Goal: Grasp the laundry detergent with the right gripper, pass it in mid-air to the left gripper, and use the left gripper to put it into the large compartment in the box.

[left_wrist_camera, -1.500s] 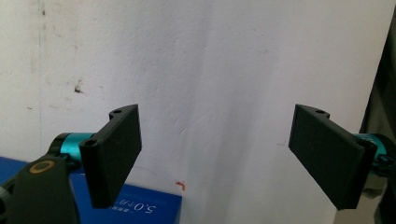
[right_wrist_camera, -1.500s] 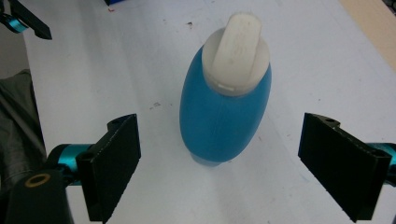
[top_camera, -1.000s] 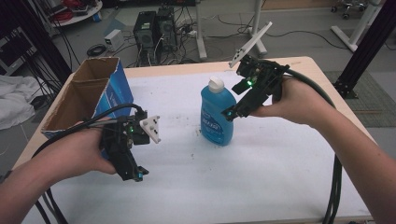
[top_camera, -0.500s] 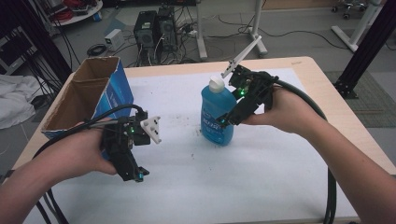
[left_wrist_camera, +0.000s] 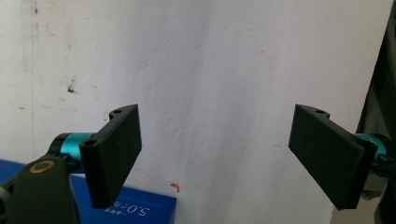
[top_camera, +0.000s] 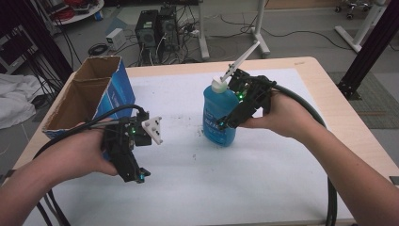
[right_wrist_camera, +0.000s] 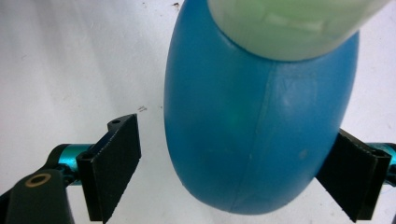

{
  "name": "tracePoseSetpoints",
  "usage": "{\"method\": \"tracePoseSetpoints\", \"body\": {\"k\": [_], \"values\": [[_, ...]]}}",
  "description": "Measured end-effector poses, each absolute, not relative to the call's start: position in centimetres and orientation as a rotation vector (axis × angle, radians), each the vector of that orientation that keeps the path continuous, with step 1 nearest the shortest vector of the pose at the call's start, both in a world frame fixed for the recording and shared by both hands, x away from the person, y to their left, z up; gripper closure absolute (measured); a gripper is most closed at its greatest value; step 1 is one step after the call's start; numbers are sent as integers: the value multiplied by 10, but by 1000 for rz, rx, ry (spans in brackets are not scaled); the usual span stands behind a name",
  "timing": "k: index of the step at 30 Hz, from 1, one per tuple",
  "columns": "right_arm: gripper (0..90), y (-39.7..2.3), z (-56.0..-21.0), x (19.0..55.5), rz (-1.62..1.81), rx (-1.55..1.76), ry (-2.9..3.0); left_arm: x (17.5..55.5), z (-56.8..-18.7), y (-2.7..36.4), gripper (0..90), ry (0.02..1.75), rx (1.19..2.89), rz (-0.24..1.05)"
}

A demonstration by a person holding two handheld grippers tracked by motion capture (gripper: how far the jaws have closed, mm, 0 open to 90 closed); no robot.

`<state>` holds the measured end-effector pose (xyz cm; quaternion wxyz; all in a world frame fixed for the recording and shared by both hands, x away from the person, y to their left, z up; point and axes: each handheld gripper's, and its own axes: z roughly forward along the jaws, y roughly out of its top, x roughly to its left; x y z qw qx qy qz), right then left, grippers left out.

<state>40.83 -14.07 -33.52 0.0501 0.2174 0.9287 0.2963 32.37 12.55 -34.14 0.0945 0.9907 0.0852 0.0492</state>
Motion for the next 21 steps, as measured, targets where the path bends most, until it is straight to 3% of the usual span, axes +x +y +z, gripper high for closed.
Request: {"method": "tracePoseSetpoints", "body": {"k": [21], "values": [[128, -136, -341, 409, 909, 691, 2805, 323, -342, 126, 173, 254, 2939, 142]]}}
